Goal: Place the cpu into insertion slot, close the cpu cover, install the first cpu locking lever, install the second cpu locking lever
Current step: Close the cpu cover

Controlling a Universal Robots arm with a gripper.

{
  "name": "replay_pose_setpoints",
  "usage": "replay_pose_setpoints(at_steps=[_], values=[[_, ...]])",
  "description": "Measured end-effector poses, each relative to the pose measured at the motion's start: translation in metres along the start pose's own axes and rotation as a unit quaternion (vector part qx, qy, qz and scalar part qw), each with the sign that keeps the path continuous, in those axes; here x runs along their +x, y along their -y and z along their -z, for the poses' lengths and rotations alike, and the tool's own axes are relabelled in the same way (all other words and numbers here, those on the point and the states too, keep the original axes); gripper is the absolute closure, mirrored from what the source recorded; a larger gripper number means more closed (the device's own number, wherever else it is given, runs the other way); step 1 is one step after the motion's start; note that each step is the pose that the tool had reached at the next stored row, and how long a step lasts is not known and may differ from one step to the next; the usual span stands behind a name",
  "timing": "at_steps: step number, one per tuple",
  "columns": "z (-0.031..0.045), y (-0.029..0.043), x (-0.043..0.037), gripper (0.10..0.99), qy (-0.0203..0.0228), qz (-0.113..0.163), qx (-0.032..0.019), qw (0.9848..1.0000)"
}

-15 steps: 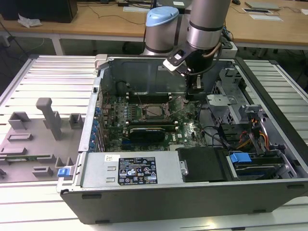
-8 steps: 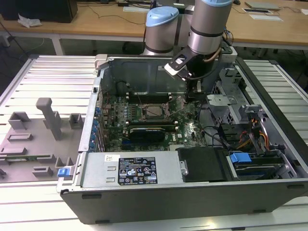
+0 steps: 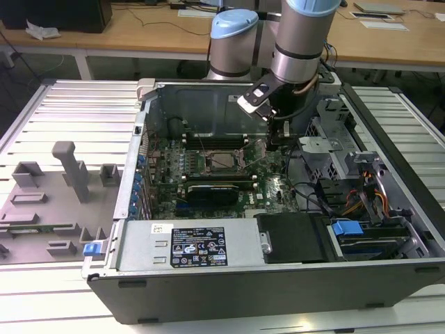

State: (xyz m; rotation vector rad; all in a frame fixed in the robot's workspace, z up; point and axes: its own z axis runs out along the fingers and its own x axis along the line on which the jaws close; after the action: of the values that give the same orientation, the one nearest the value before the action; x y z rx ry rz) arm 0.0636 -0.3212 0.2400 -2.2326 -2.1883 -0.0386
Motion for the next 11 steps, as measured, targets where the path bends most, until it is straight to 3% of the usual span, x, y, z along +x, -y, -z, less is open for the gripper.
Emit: replay_pose_setpoints(at_steps=[3, 5, 6, 7, 11], values=[[-0.0005, -0.0014, 0.0000, 0.980, -0.0037, -0.001, 0.0274, 0.9996], [-0.0007, -0.0022, 0.0000, 0.980, -0.0051, -0.001, 0.0415, 0.9991], [-0.0009, -0.0029, 0.0000, 0.980, -0.0061, -0.002, 0.0551, 0.9985], [-0.0010, -0.0031, 0.0001, 0.980, -0.0063, -0.002, 0.0596, 0.9982], [-0.0009, -0.0018, 0.0002, 0.980, -0.0062, -0.002, 0.0600, 0.9982]])
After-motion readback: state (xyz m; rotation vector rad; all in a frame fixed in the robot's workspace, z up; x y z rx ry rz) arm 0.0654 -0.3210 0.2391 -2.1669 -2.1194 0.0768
